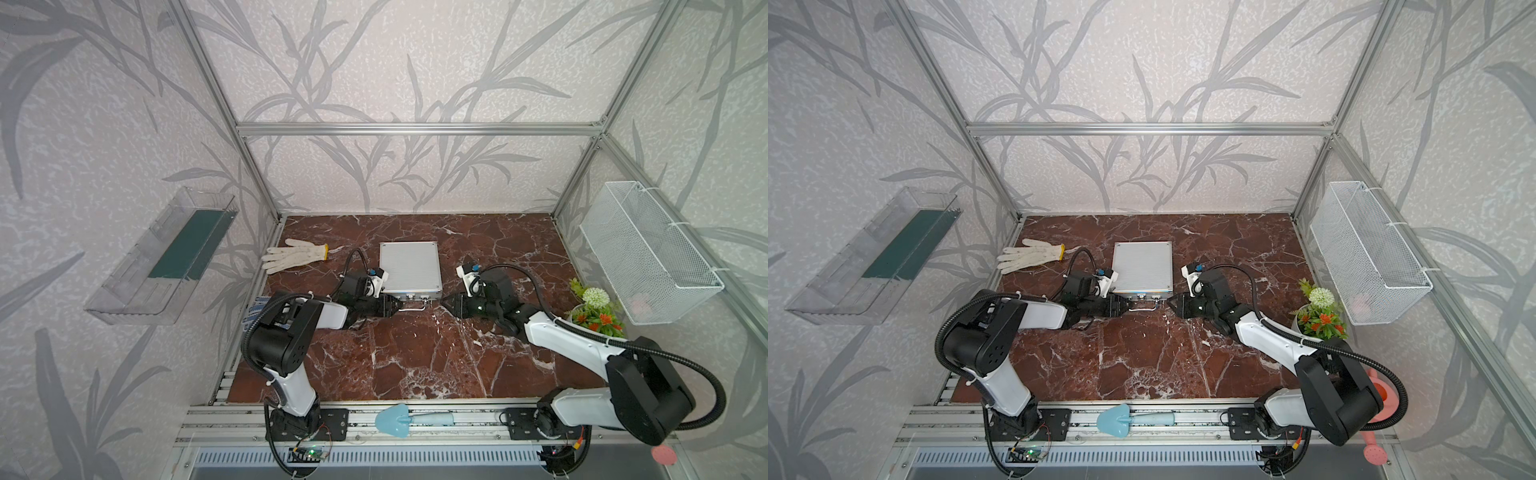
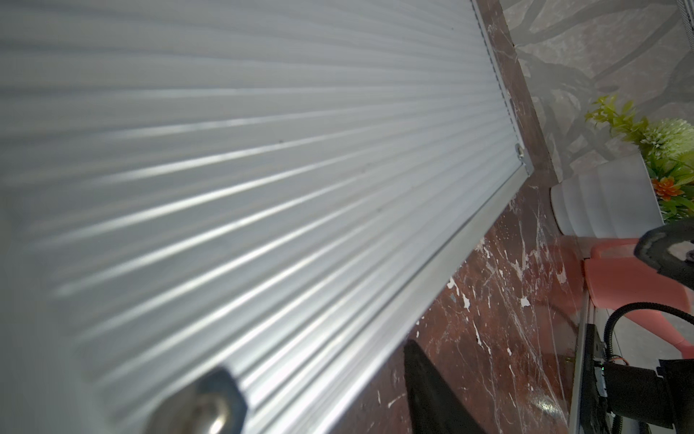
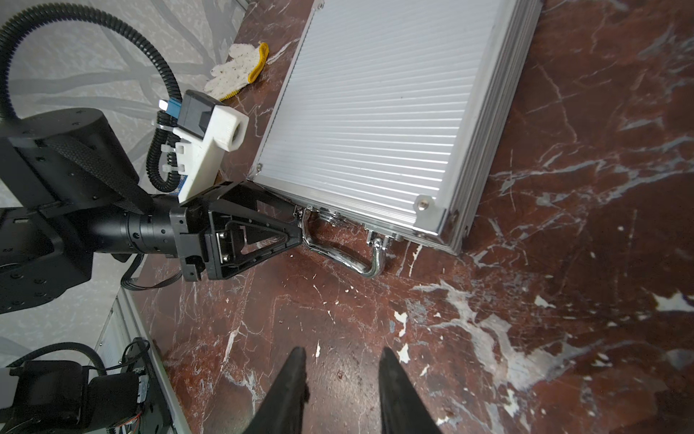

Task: Open the poker set cases
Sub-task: Pick up the poker set case from the center of the board.

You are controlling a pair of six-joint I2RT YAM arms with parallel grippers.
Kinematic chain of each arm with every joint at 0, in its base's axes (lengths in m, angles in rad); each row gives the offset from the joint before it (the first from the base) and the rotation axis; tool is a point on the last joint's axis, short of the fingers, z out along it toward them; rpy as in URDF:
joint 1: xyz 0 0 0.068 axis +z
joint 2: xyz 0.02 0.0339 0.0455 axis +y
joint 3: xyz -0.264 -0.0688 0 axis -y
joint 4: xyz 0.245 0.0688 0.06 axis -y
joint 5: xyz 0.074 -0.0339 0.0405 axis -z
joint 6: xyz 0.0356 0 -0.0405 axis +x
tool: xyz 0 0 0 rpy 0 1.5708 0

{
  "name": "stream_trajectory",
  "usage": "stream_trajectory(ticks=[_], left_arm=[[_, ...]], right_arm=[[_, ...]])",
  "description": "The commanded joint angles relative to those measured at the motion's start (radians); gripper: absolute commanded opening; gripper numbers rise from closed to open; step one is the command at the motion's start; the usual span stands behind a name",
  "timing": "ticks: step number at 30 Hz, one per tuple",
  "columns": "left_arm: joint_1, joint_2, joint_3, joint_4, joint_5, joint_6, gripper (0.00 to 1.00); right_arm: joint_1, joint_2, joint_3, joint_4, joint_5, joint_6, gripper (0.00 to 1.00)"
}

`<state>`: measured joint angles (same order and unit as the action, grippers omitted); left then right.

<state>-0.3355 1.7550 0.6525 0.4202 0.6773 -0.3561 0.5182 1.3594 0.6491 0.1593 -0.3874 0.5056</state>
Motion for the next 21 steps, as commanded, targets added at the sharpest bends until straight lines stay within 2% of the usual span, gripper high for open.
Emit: stream_trajectory(ticks=[1,6,12,19,21], left_arm=[[0.004,0.030,0.018,0.008,0.030,-0.001,0.51],[-0.002,0.038,0.024,0.024,0.053,-0.021,0.51],[-0.012,0.019,0.018,0.028,0.060,-0.042,0.51],[-0.013,-0.013,0.012,0.013,0.059,-0.052,0.47],[-0.013,-0.024,0.010,0.010,0.058,-0.055,0.47]], right_arm=[[0.003,0.021,-0.027,0.047,-0.019,0.018,0.34],[0.007,0.055,-0.059,0.122,-0.050,0.061,0.34],[0.019,0.133,-0.090,0.259,-0.090,0.123,0.48],[0.019,0.270,-0.100,0.468,-0.118,0.230,0.50],[0.023,0.300,-0.086,0.476,-0.103,0.225,0.50]])
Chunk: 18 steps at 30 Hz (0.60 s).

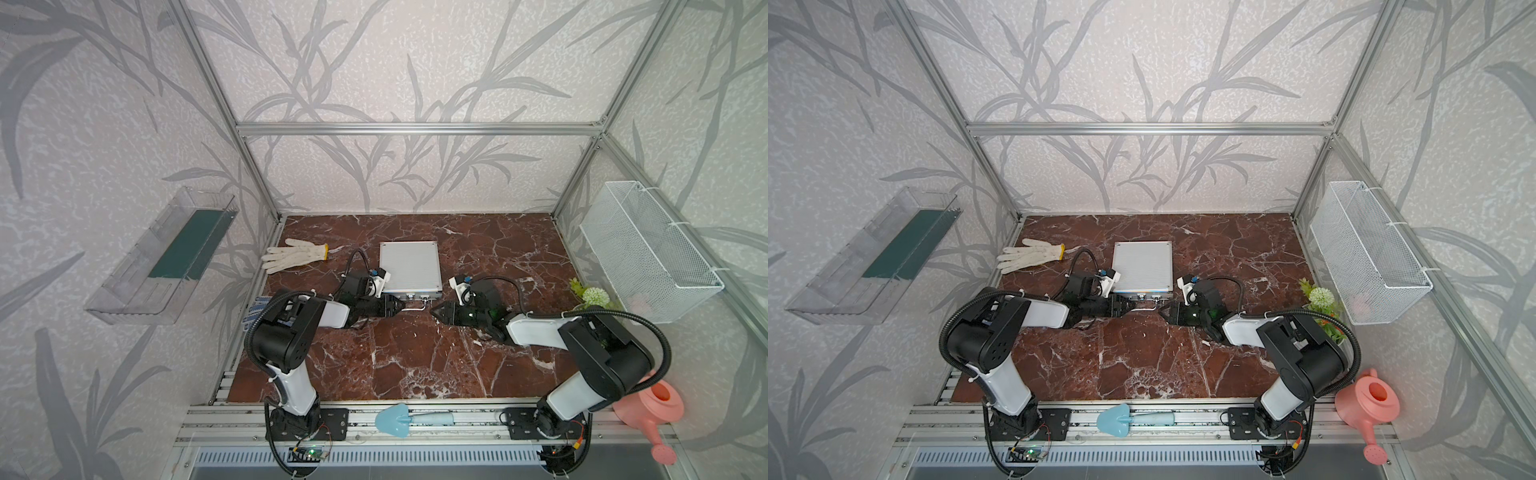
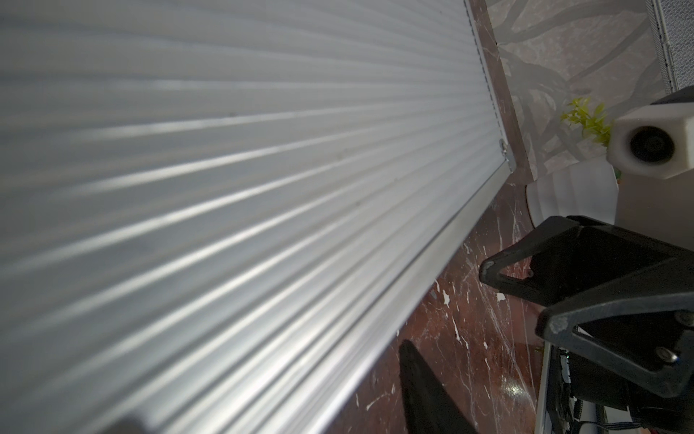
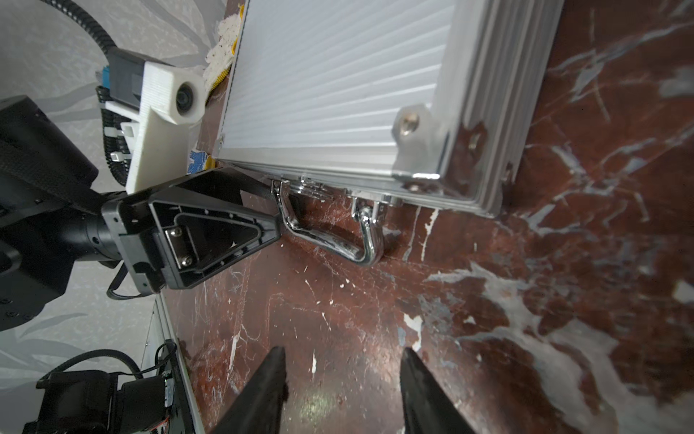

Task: Open the poker set cases
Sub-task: Pick up the poker set case from the center of the board.

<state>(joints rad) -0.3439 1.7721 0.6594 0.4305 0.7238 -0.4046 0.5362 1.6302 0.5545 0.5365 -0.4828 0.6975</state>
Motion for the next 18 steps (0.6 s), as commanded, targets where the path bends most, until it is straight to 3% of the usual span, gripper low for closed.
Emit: stream_trajectory(ticks=[1,7,18], left_arm=[[-0.004,-0.047,0.003,-0.004,0.011,-0.008,0.46],[-0.006,-0.078,0.000,-0.013,0.010,-0.014,0.45],[-0.010,-0.047,0.002,-0.002,0.005,-0.020,0.44]], right_arm=[[0.008,0.037,0.016,0.094,0.010,0.024,0.50],[0.014,0.127,0.041,0.137,0.014,0.010,0.51],[0.014,0.228,0.056,0.299,-0.005,0.102,0.51]])
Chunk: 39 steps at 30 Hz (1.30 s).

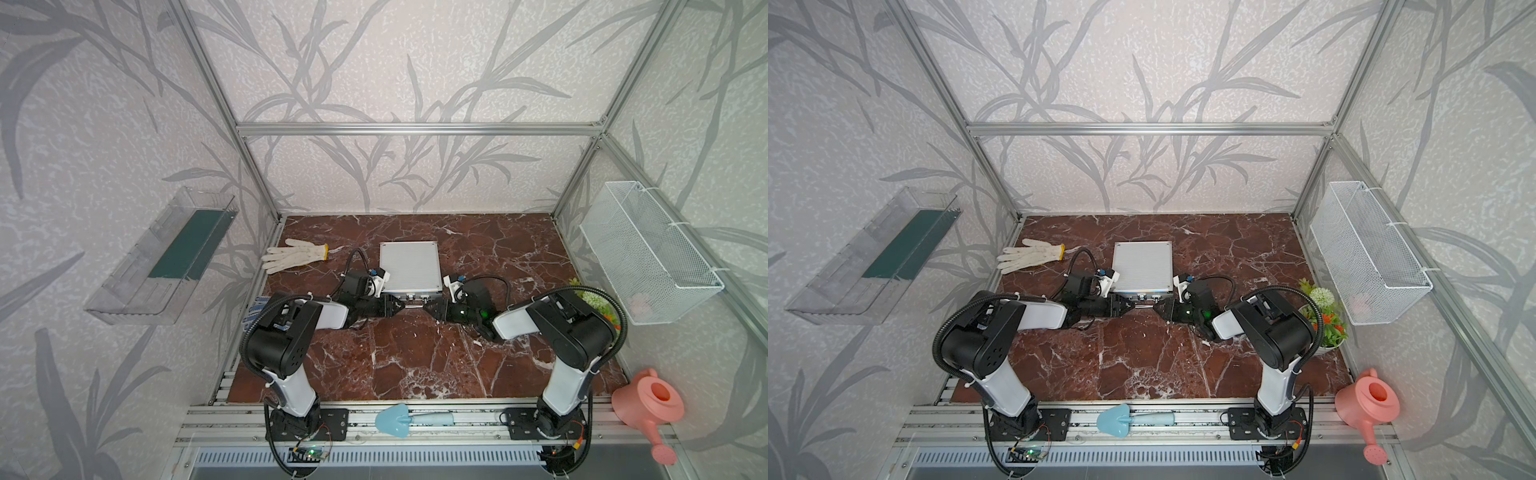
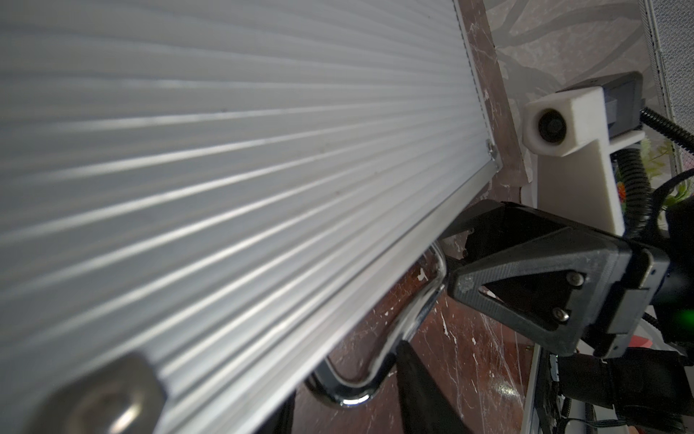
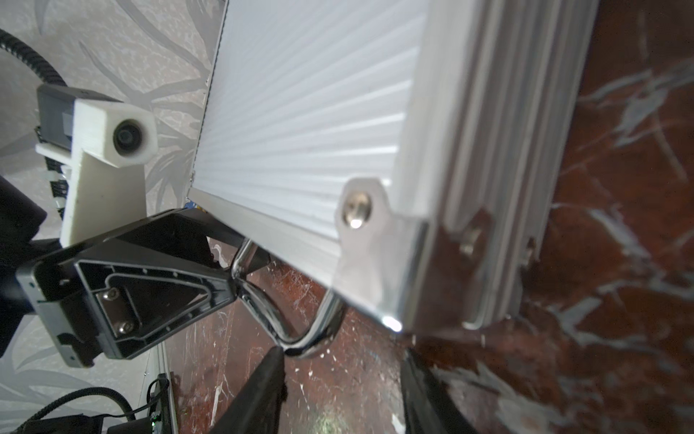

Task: Open the poker set cases
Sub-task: Pick up the poker set case from the center of the board.

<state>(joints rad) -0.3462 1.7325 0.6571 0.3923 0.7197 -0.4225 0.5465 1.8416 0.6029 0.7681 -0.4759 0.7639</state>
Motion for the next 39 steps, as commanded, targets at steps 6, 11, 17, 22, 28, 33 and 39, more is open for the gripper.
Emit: stream_trajectory(ticks=[6,11,17,22,28,33,39], left_arm=[[-0.009,0.004,0.006,0.045,0.007,-0.011,0.43],[-0.009,-0.001,0.012,0.036,0.005,-0.008,0.43],[-0.010,-0.006,0.013,0.022,-0.001,-0.002,0.43],[-0.011,0.000,0.012,0.035,-0.002,-0.010,0.43],[-0.014,0.002,0.008,0.061,0.002,-0.036,0.44],[-0.014,0.013,-0.019,0.166,0.019,-0.122,0.46],[-0.018,0.059,-0.077,0.366,0.033,-0.269,0.47]], right_arm=[[0.004,0.025,-0.007,0.101,-0.017,0.064,0.53],[0.004,0.067,0.024,0.133,-0.020,0.099,0.51],[0.003,0.118,0.039,0.195,-0.010,0.148,0.48],[0.007,0.149,0.044,0.260,-0.005,0.205,0.41],[0.010,0.169,0.037,0.313,0.010,0.256,0.31],[0.010,0.187,0.032,0.364,0.016,0.307,0.21],[0.010,0.193,0.029,0.417,0.016,0.357,0.14]])
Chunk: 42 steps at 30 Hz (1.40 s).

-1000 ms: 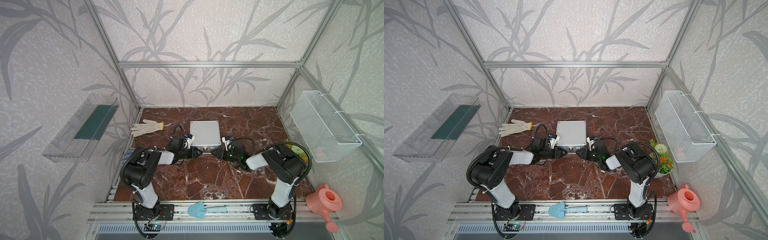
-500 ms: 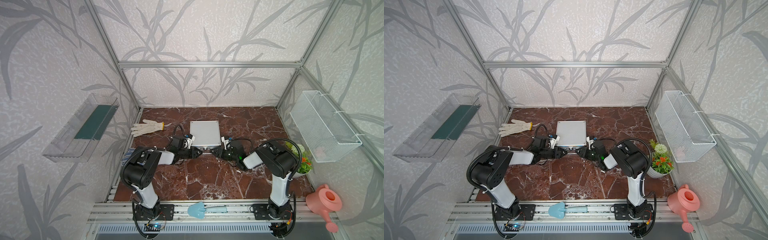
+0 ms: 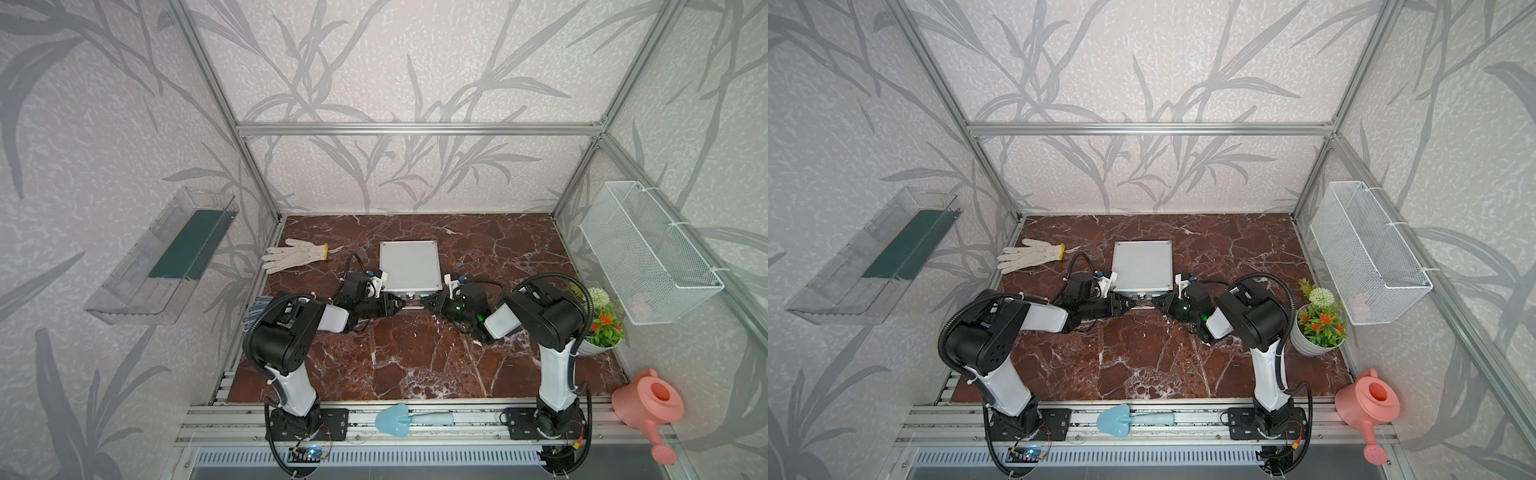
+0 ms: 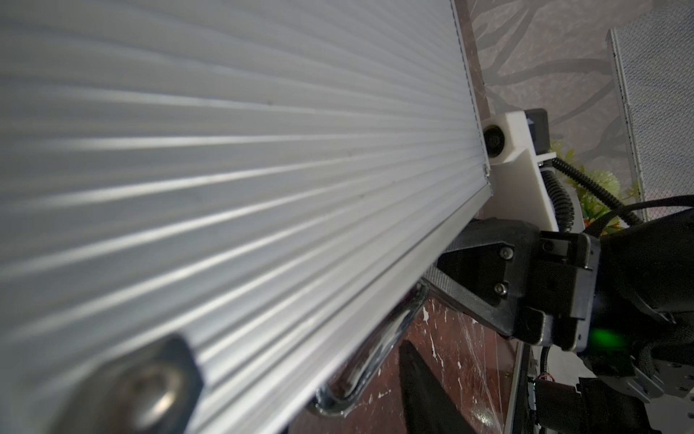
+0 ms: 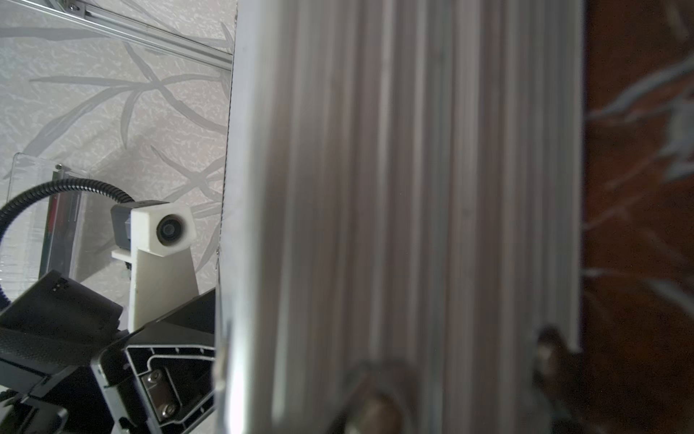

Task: Open the poker set cases
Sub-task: Pick up the poker set case from the center of the board.

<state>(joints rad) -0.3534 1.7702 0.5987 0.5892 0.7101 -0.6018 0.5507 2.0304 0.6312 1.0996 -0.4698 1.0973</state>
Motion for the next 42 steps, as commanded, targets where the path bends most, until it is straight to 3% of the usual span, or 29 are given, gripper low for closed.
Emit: stream_trajectory(ticks=[1,12,22,32,42], left_arm=[[-0.014,0.028,-0.026,0.196,0.041,-0.110,0.47],[-0.044,0.022,-0.052,0.328,0.015,-0.225,0.49],[-0.057,0.063,-0.108,0.526,-0.005,-0.353,0.41],[-0.070,0.049,-0.088,0.572,-0.009,-0.409,0.41],[-0.076,0.023,-0.113,0.559,-0.076,-0.415,0.25]], right_arm=[[0.007,0.002,0.000,0.088,0.009,0.028,0.13],[0.009,-0.064,-0.012,0.073,0.022,0.040,0.12],[0.014,-0.074,-0.013,0.115,0.031,0.089,0.10],[0.032,-0.116,-0.019,0.091,0.044,0.082,0.10],[0.047,-0.111,-0.021,0.093,0.046,0.078,0.10]])
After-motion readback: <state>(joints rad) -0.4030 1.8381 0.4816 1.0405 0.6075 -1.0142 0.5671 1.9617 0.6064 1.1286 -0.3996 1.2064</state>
